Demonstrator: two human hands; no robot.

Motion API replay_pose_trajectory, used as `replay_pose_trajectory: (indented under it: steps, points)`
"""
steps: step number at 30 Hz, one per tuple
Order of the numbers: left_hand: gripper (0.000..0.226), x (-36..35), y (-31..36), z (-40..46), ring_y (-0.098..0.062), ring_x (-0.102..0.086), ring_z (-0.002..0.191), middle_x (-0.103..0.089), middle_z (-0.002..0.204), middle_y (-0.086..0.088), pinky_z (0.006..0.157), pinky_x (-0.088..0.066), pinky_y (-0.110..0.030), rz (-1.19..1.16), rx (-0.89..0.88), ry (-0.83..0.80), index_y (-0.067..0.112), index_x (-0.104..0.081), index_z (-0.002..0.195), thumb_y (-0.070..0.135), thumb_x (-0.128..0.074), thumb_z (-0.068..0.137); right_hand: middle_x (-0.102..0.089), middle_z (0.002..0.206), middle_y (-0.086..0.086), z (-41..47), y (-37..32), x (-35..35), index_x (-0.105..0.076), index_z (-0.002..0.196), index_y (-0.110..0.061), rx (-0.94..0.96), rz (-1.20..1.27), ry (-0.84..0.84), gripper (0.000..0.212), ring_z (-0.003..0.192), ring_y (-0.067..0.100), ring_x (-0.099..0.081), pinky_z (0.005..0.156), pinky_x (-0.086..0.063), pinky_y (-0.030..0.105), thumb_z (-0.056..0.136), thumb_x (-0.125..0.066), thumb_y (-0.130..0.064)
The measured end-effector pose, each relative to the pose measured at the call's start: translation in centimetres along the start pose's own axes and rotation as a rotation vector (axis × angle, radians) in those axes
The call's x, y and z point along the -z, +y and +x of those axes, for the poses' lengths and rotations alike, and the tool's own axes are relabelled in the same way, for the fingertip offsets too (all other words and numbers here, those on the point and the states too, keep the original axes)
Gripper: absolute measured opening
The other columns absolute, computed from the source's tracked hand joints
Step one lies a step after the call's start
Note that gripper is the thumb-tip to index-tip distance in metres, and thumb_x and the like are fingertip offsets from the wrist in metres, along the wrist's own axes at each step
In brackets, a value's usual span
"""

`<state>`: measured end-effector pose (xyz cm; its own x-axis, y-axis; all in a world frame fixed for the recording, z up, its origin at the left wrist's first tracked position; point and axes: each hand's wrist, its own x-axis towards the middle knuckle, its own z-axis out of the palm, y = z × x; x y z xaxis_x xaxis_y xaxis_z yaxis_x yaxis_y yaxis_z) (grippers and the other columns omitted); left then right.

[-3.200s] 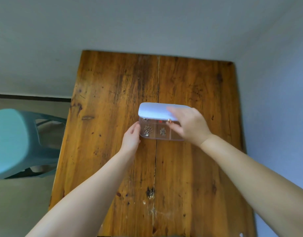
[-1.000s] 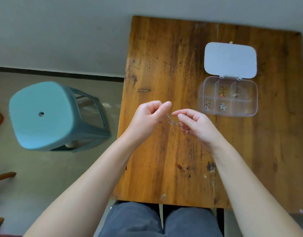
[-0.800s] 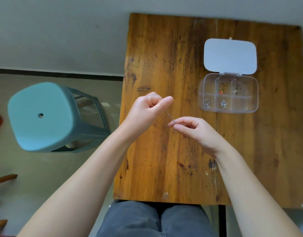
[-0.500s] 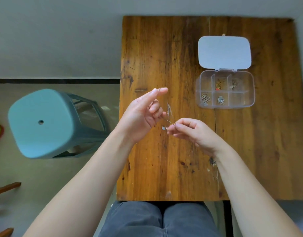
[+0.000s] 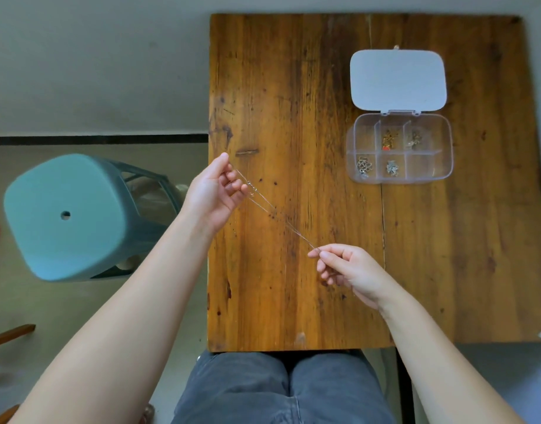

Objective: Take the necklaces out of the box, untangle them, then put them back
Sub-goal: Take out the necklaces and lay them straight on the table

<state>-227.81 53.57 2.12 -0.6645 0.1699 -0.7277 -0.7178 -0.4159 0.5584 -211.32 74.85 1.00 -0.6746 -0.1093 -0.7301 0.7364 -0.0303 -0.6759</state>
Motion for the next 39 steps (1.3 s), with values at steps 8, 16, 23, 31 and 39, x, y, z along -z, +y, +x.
replay_pose_trajectory:
  steps: [8, 16, 23, 31, 39]
  points:
    - [0.025, 0.2, -3.4, 2.0, -0.018, -0.061, 0.087, -0.066, 0.083, -0.001, 0.081, -0.052, -0.035, 0.765, -0.158, 0.115, 0.013, -0.062, 0.077, 0.027, -0.051, 0.095, -0.075, 0.089, 0.002, 0.2, 3.6, -6.7, -0.053, 0.102, -0.012, -0.263, 0.012, 0.099, 0.011, 0.073, 0.012, -0.071, 0.056, -0.053, 0.019, 0.097, -0.049, -0.021]
    - [0.02, -0.2, -5.5, 4.3, -0.02, -0.054, 0.083, -0.061, 0.083, -0.002, 0.072, -0.047, -0.034, 1.469, -0.464, 0.055, 0.014, -0.064, 0.083, 0.03, -0.054, 0.092, -0.074, 0.075, 0.001, 0.3, 6.6, -10.1, -0.065, 0.09, -0.012, -0.38, -0.072, 0.234, 0.021, 0.047, 0.009, -0.064, 0.039, -0.043, 0.015, 0.096, -0.052, -0.029]
    - [0.017, -0.7, -5.8, 5.0, -0.026, -0.052, 0.091, -0.06, 0.093, -0.005, 0.079, -0.046, -0.041, 1.736, -0.68, 0.018, 0.016, -0.061, 0.1, 0.029, -0.056, 0.09, -0.074, 0.071, -0.002, 0.8, 3.6, -6.5, -0.066, 0.078, -0.018, -0.401, -0.321, 0.046, 0.034, 0.043, 0.004, -0.062, 0.037, -0.039, 0.012, 0.095, -0.048, -0.041]
    - [0.044, -10.5, -10.0, 3.5, -0.026, -0.052, 0.09, -0.054, 0.1, -0.007, 0.069, -0.048, -0.038, 1.623, -0.827, -0.297, 0.02, -0.042, 0.133, 0.023, -0.055, 0.091, -0.072, 0.099, 0.004, 5.4, -9.8, 12.7, -0.067, 0.105, -0.014, 0.263, -0.683, 0.651, 0.026, 0.076, 0.007, -0.063, 0.066, -0.045, 0.017, 0.095, -0.043, -0.011]
    - [0.023, -14.0, -13.1, 4.7, -0.023, -0.056, 0.09, -0.06, 0.099, -0.006, 0.061, -0.039, -0.03, 1.595, -0.807, -0.122, 0.014, -0.063, 0.111, 0.023, -0.058, 0.09, -0.059, 0.109, 0.014, 12.2, -12.2, 18.2, -0.057, 0.12, -0.012, 0.279, -1.614, 0.252, 0.035, 0.093, 0.034, -0.056, 0.083, -0.039, 0.043, 0.088, -0.046, -0.003]
